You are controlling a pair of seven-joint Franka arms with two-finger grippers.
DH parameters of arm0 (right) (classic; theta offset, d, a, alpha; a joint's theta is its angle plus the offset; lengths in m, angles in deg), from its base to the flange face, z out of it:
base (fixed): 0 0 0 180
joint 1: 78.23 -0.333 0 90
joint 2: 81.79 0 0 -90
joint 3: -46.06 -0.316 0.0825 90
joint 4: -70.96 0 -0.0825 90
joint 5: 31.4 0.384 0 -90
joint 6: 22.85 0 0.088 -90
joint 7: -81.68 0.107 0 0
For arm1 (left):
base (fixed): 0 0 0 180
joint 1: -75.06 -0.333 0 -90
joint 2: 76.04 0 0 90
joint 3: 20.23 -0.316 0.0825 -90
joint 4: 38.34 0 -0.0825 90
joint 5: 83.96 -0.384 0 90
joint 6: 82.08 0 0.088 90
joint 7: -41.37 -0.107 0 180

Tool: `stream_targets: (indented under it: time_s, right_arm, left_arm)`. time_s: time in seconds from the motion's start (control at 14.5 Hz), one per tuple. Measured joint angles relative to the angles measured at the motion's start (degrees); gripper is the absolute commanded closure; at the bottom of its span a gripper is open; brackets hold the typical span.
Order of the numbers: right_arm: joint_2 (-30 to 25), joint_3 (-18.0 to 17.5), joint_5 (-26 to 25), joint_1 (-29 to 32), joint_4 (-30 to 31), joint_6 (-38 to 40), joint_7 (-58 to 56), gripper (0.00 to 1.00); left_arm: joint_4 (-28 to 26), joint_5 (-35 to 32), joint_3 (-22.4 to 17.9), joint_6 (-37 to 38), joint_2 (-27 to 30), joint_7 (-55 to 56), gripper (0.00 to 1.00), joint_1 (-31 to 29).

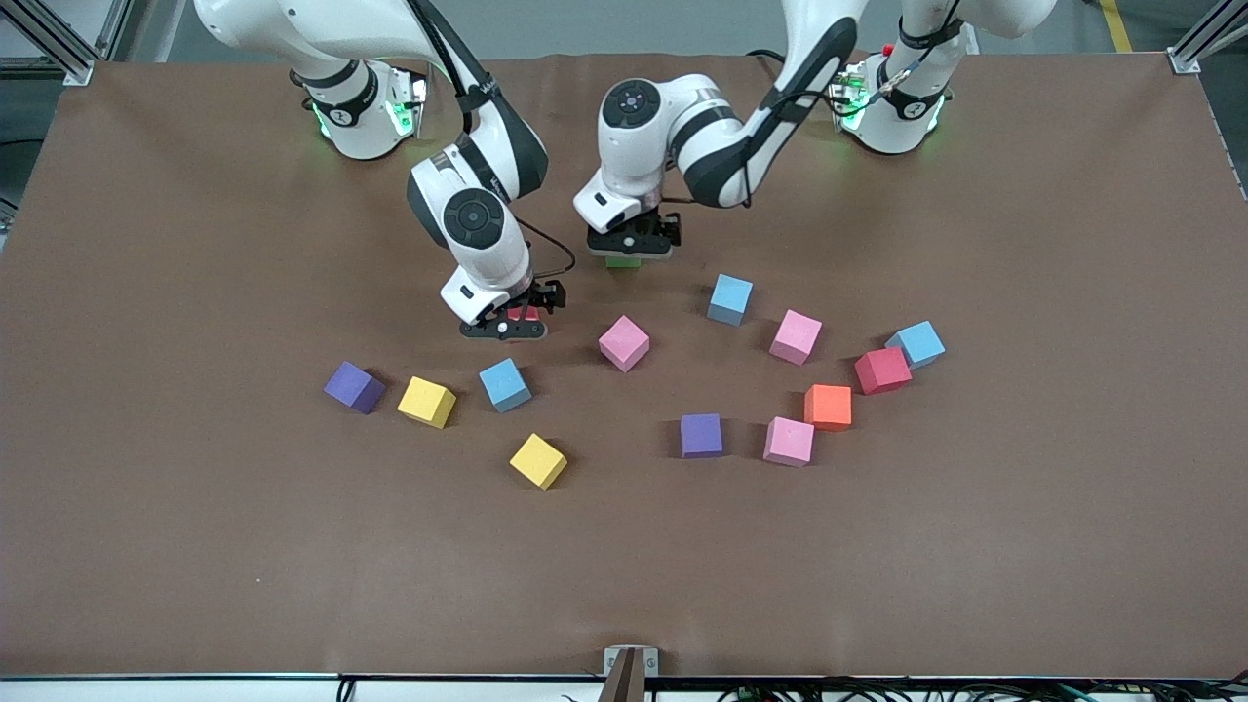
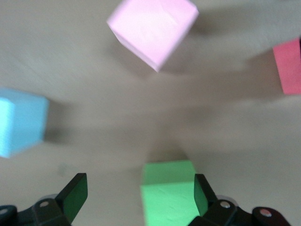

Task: Arrange 11 blocks into digit 3
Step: 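Set the green cube down mid-table with the left gripper and release, then grasp the light blue cube with the left gripper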

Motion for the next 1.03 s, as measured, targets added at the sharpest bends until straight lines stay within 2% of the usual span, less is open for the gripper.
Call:
stream_targets:
  time_s: [0.41, 0.69, 0.76, 0.83, 0.89, 1.03]
  right_arm:
    - [1.0, 0.4, -0.1, 0.0, 1.0, -1.5, 0.0, 0.0]
    - [1.3, 0.4, -0.1, 0.0, 4.2, -7.6, 0.0, 0.04]
    - [1.4, 0.4, -0.1, 0.0, 4.5, -8.0, 0.0, 0.1]
    - [1.5, 0.4, -0.1, 0.0, 4.6, -8.1, 0.0, 0.2]
    - [1.6, 0.4, -0.1, 0.0, 4.6, -8.1, 0.0, 0.36]
    - [1.6, 0.4, -0.1, 0.0, 4.7, -8.1, 0.0, 0.77]
  left_arm:
    - [-1.3, 0.0, -0.4, 0.7, 0.9, -14.8, 0.0, -11.3]
    - [-3.4, -2.1, -0.4, 0.6, 0.8, -19.5, 0.0, -14.7]
    - [-4.4, -3.2, -0.4, 0.0, 0.8, -19.6, 0.0, -14.8]
    - [-5.7, -3.9, -0.4, -1.3, 0.8, -19.6, 0.0, -14.8]
    - [-7.3, -4.1, -0.3, -3.2, 0.8, -19.6, 0.0, -14.8]
    - [-10.3, -4.2, -0.2, -7.0, 0.8, -19.6, 0.0, -14.8]
